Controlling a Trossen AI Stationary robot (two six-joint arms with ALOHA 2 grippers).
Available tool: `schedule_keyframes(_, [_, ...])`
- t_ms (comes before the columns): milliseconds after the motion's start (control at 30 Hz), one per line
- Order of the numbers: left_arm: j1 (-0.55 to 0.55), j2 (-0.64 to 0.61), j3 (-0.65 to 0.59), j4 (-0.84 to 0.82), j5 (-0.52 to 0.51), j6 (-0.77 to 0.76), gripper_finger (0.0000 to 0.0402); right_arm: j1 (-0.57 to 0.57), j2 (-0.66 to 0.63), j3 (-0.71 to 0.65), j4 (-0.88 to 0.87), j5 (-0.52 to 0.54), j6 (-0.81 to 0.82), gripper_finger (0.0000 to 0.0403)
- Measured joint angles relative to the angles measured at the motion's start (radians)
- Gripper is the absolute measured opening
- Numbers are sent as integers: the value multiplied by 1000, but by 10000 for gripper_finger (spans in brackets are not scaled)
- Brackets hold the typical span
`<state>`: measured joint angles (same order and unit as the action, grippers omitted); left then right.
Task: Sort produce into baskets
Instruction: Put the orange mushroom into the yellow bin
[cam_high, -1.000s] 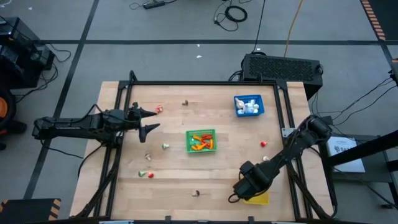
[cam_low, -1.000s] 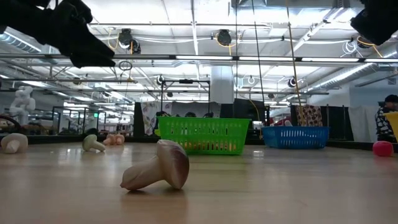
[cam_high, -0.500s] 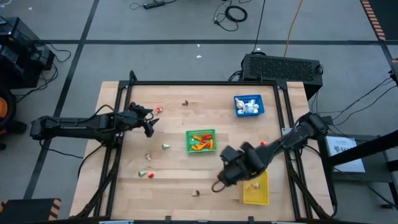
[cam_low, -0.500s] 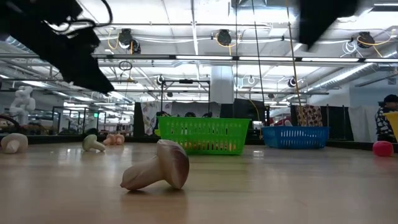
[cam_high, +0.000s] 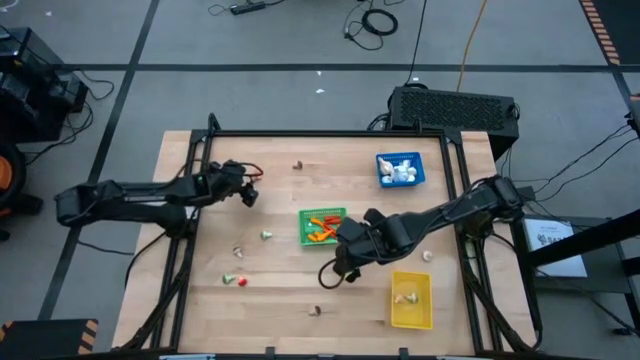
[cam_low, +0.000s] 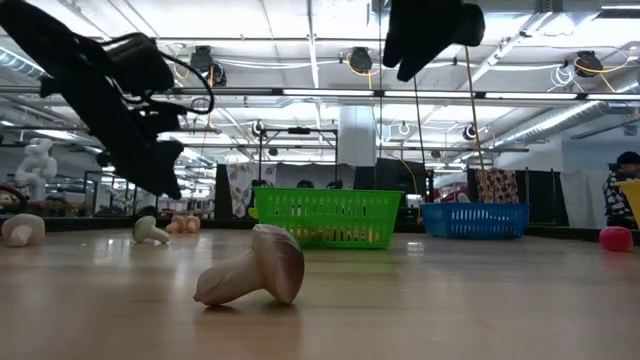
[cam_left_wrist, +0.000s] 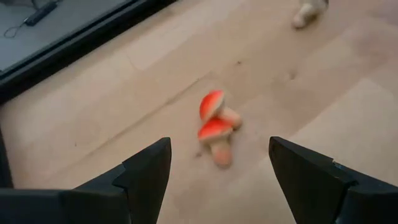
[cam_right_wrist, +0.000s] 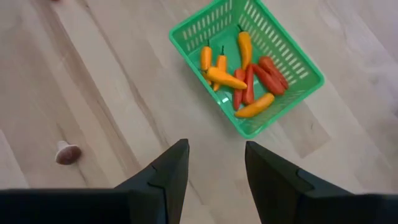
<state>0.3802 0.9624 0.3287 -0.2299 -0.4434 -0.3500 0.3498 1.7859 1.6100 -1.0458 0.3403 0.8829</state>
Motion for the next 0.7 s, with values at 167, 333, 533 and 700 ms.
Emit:
schedule_keyframes(167, [29, 66, 0, 99, 21, 16, 279, -3, 0, 0, 0, -2, -6, 148])
schedule_keyframes(333, [67, 135, 0, 97, 51, 16, 279, -3, 0, 0, 1, -7, -5, 148])
schedule_keyframes(533, [100, 221, 0, 196, 114, 47, 279, -2, 0, 0, 6, -7, -4, 148])
schedule_keyframes(700, [136, 279, 0, 207, 122, 52, 279, -2, 0, 0, 10, -7, -3, 148])
